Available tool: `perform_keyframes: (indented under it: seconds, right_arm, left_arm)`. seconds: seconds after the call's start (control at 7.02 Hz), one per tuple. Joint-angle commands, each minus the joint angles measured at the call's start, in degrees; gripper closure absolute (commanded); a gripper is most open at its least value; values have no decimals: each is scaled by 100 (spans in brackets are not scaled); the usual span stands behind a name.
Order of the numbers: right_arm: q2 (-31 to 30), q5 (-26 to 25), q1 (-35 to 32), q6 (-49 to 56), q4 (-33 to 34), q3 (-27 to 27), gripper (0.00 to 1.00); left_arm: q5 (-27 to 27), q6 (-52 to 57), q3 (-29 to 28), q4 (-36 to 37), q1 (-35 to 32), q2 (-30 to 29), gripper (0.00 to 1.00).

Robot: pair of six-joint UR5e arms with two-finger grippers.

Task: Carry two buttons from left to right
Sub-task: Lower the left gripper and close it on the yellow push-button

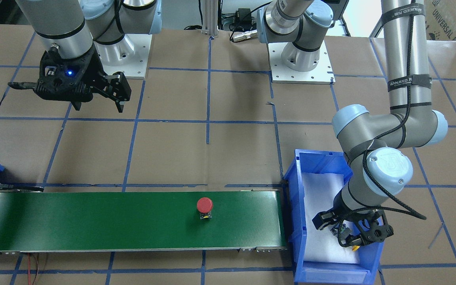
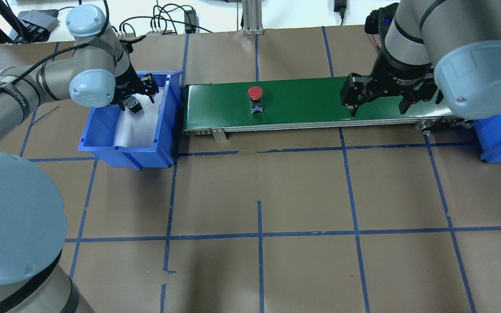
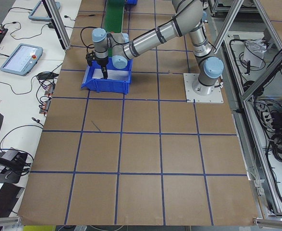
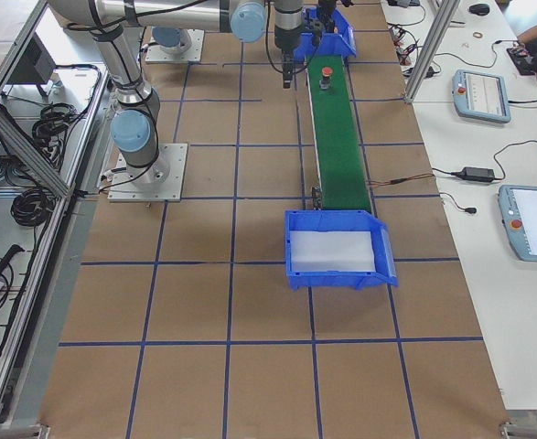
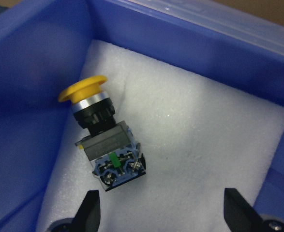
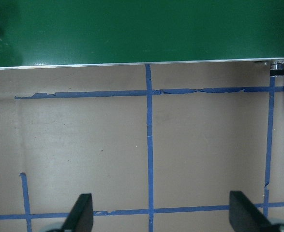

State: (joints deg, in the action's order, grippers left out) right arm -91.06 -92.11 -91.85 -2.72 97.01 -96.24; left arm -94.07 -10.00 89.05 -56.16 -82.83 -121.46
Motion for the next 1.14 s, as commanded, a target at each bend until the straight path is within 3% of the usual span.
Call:
perform_keyframes:
  seconds: [0.0,0.57,1.0]
  right_arm:
    - [0,0,0,0,2,0,0]
    - [0,0,0,0,2,0,0]
    - [9,0,0,0,2,0,0]
  left_arm:
    - [-51,-19,16,8,47,-36,9]
    - [-42,-107,-37,439,47,-247,10]
    - [-33,-301,24,430,47,-160,39]
